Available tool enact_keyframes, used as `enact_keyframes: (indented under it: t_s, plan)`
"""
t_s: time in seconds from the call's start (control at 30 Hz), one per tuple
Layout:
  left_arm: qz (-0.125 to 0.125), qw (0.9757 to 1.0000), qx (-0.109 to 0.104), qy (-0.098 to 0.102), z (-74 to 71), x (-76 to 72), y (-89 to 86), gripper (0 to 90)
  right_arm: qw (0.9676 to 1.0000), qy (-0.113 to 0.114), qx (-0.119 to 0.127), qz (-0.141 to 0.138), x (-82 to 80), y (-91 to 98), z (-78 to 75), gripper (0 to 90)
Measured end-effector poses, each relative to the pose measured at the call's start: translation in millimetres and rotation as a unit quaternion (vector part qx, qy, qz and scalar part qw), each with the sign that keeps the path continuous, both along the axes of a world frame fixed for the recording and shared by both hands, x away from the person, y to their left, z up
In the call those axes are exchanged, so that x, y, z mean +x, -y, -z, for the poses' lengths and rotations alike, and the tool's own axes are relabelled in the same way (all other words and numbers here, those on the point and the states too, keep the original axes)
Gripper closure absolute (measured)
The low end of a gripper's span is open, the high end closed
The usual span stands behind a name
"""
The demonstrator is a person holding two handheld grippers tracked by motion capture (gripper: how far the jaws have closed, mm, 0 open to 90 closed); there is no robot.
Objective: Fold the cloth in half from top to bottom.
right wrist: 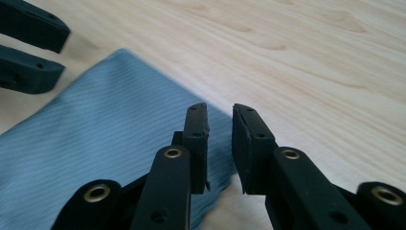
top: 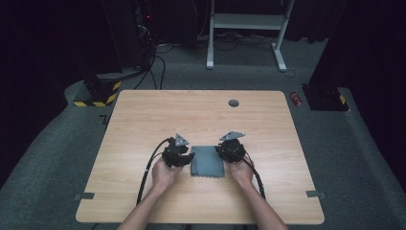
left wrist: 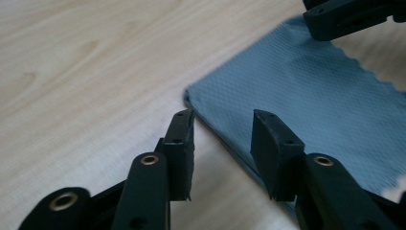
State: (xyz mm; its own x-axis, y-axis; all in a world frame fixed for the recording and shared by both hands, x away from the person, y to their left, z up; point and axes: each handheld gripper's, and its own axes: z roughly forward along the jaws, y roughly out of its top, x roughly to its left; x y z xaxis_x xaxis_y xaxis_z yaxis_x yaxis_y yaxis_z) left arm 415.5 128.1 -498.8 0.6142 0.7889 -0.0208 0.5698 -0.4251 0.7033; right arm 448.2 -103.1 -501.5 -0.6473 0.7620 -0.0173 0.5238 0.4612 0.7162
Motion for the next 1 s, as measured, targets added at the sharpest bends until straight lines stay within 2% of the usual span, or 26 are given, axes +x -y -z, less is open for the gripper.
enact_keyframes:
  t_s: [0.07,0.17,0.2,0.23,0.3,0.37,0.43,0.53,0.73,0.83,0.9,1.0]
  plan:
    - [0.001,1.0000,0.000,-0.004,3.1,-5.0,0.8,59.5,0.9999,-0.002,0.002,-0.015,-7.3,-0.6,1.5,76.3]
    - [0.001,0.9998,0.020,-0.007,9.4,-6.5,1.6,58.6,0.9997,-0.008,0.000,-0.024,-14.1,-1.4,5.8,76.4]
    - [-0.001,0.9997,0.021,-0.010,12.1,-6.3,0.6,58.3,0.9996,-0.010,-0.004,-0.027,-14.6,-1.1,8.2,76.4]
    - [-0.003,0.9998,0.016,-0.010,13.0,-6.3,-0.8,57.8,0.9995,-0.015,-0.010,-0.025,-14.4,-0.8,11.7,76.6]
    - [-0.008,0.9998,0.009,-0.014,13.1,-6.8,-3.0,57.3,0.9996,-0.016,-0.003,-0.023,-13.1,2.2,13.6,77.2]
    - [-0.013,0.9997,0.018,-0.010,11.5,-9.6,-4.5,57.4,0.9997,-0.011,-0.014,-0.017,-12.7,3.6,12.6,77.0]
    - [-0.011,0.9999,0.002,-0.009,9.7,-15.1,-6.3,54.9,0.9998,-0.011,-0.013,-0.013,-14.8,5.9,10.8,76.5]
    - [-0.003,0.9998,-0.018,-0.008,7.7,-25.1,-6.0,53.7,0.9998,-0.007,0.006,-0.020,-23.9,9.6,7.5,75.9]
    - [0.009,0.9999,-0.010,-0.004,11.3,-40.4,-0.9,52.5,0.9986,-0.011,0.019,-0.048,-49.3,12.1,8.2,73.1]
    - [0.009,0.9999,0.000,-0.005,15.8,-43.0,-0.4,52.3,0.9983,-0.016,0.014,-0.053,-55.8,14.4,10.8,71.5]
    - [0.008,1.0000,-0.005,-0.003,17.5,-45.2,-2.9,52.1,0.9983,-0.016,0.003,-0.055,-59.2,16.0,14.1,71.3]
    - [0.006,0.9999,-0.012,-0.002,18.4,-47.6,-6.2,51.8,0.9984,-0.010,0.002,-0.055,-62.1,19.6,15.2,71.0]
